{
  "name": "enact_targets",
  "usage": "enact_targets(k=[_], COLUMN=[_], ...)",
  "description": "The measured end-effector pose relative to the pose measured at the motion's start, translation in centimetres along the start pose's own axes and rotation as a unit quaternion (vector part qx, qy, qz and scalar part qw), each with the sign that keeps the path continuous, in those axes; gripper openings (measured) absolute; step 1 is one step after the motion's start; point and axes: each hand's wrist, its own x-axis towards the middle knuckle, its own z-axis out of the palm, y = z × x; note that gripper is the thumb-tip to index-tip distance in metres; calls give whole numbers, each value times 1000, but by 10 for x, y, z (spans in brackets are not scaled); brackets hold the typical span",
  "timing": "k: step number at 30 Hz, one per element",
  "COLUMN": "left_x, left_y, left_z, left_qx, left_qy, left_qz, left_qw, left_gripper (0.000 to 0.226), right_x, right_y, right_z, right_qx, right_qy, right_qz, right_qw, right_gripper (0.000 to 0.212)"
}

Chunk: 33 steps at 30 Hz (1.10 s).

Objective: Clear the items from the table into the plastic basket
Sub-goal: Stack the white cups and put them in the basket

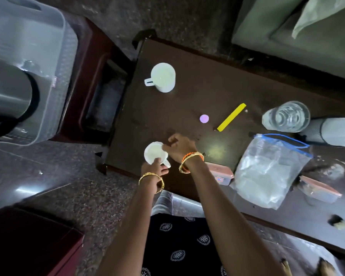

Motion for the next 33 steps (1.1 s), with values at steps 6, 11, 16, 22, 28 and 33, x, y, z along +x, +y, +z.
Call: enact_targets(k=[6, 11, 16, 22, 28, 33], left_x=[17, 15, 15, 24, 31, 21], left_y=[-3, 37, 85, 116, 130, 141], left_z=[-18, -36, -50, -59, -69, -89], left_qx=[107, 223, 255, 198, 74, 12], left_qy=[86, 121, 154, 149, 140, 121], left_qz=[105, 219, 306, 340, 317, 347], left_qw=[985, 942, 904, 907, 935, 930], left_gripper=[30, 32, 32, 37, 34, 27], right_x=[6, 24, 68, 102, 105, 101], right_y=[1, -27, -85, -112, -124, -120], right_z=[27, 1, -33, -24, 0, 2], right_qx=[9, 96, 209, 227, 225, 242], right_qy=[15, 21, 197, 239, 323, 318], right_qz=[30, 10, 15, 101, 78, 48], right_qw=[999, 995, 958, 939, 916, 915], right_gripper=[11, 11, 13, 51, 34, 30])
